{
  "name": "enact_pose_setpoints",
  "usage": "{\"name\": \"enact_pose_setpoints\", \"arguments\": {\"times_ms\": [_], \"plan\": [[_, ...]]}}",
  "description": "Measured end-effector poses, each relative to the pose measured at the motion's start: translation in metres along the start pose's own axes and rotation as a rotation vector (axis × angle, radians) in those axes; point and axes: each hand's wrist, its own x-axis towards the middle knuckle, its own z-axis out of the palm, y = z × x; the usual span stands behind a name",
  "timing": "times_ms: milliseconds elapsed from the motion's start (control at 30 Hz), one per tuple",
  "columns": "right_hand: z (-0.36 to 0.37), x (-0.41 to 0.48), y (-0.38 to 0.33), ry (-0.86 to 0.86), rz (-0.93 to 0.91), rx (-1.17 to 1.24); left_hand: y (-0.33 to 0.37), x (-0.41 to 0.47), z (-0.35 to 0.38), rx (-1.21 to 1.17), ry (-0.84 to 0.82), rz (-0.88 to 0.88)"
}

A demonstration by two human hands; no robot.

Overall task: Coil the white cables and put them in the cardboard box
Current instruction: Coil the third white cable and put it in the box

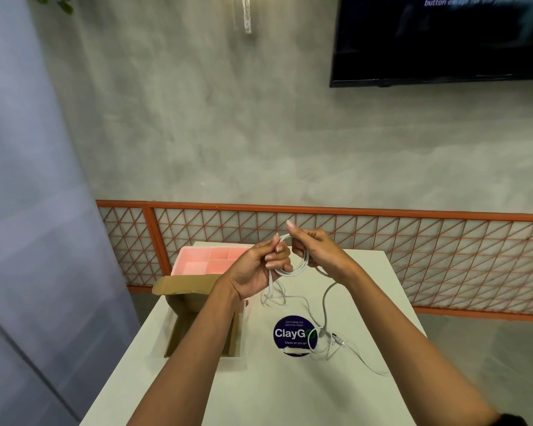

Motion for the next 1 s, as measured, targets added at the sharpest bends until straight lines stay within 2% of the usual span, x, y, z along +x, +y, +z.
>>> {"name": "enact_pose_setpoints", "arguments": {"times_ms": [200, 367, 500, 633, 800, 900, 1000], "plan": [[0.017, 0.007, 0.005, 0.112, 0.027, 0.198, 0.001, 0.004, 0.014, -0.013, 0.085, 0.036], [0.017, 0.006, 0.001, 0.142, 0.077, 0.233, 0.003, 0.005, 0.017, 0.192, 0.208, 0.056], [0.006, 0.004, 0.003, 0.064, 0.044, 0.057, 0.004, 0.005, 0.016, 0.357, 0.317, 0.071], [-0.012, 0.000, 0.009, -0.028, -0.004, 0.029, 0.007, 0.002, 0.010, 0.349, 0.341, 0.075], [-0.033, -0.006, 0.023, -0.239, -0.005, -0.123, 0.014, 0.001, 0.006, 0.317, 0.392, 0.131], [-0.041, -0.010, 0.034, -0.197, -0.021, -0.160, 0.022, 0.000, 0.004, 0.264, 0.411, 0.152], [-0.046, -0.011, 0.047, -0.151, -0.065, -0.307, 0.025, -0.002, 0.002, 0.207, 0.399, 0.146]]}}
